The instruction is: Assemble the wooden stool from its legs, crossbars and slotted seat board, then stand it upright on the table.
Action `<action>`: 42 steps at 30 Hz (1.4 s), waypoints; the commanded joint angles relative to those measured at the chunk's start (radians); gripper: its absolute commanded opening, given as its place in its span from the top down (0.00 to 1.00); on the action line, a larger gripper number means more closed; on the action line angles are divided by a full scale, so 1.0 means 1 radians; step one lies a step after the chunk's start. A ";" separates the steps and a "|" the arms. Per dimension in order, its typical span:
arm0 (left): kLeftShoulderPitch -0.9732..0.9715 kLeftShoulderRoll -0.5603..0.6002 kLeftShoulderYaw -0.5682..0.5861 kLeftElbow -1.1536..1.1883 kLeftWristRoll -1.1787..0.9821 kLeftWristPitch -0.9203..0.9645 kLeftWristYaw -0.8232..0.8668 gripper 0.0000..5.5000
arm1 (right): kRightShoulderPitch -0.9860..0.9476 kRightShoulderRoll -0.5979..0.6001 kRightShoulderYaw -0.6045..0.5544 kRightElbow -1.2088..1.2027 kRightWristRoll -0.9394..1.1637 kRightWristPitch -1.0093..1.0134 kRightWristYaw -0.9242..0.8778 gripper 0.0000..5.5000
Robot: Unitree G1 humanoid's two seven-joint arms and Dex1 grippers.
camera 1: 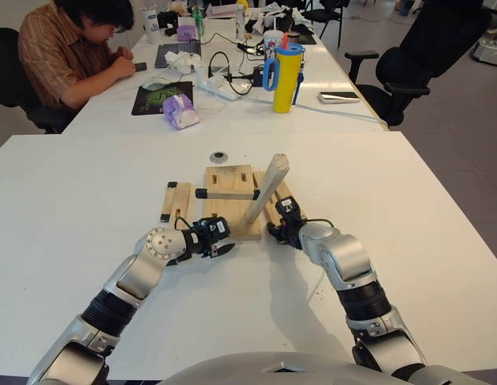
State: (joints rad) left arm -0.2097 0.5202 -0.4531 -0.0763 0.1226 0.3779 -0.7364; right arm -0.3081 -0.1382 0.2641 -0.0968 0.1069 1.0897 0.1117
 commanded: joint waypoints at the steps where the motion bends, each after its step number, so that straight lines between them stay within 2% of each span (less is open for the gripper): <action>1: 0.072 -0.018 -0.102 0.077 0.026 0.105 -0.047 0.41 | 0.024 0.043 -0.028 0.111 0.005 0.034 -0.006 0.59; 5: 0.054 -0.028 -0.102 0.085 0.039 0.106 -0.037 0.41 | 0.028 0.071 -0.064 0.140 -0.002 0.012 -0.021 0.62; 7: 0.045 -0.022 -0.093 0.096 0.049 0.089 -0.034 0.41 | 0.033 0.106 -0.132 0.138 0.034 -0.027 -0.013 0.62; 13: 0.018 -0.018 -0.024 0.121 0.032 -0.053 -0.010 0.41 | 0.006 0.107 -0.195 0.091 0.043 -0.294 0.024 0.63; 20: 0.011 -0.022 0.076 0.096 -0.018 -0.189 0.022 0.41 | -0.040 0.123 -0.320 0.071 0.111 -0.459 0.035 0.63; 22: 0.015 -0.009 0.088 0.091 -0.017 -0.227 0.018 0.41 | -0.062 0.121 -0.354 0.069 0.140 -0.486 0.046 0.63; 29: 0.048 0.022 0.105 0.058 -0.028 -0.225 -0.016 0.41 | -0.070 0.094 -0.350 0.060 0.162 -0.453 0.071 0.63; 35: 0.133 0.081 0.253 -0.196 -0.281 0.011 -0.135 0.41 | -0.112 0.089 -0.433 0.011 0.212 -0.537 0.071 0.63; 39: 0.148 0.156 0.459 -0.330 -0.618 0.282 -0.240 0.41 | -0.212 0.026 -0.505 -0.017 0.331 -0.521 0.149 0.63; 42: 0.092 0.177 0.631 -0.309 -0.892 0.472 -0.262 0.35 | -0.301 -0.014 -0.570 -0.051 0.520 -0.419 0.224 0.63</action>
State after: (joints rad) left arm -0.0664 0.6698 0.0374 -0.3892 -0.5627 0.6984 -0.9815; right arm -0.5100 -0.1209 -0.2530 -0.0957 0.4643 0.5848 0.2705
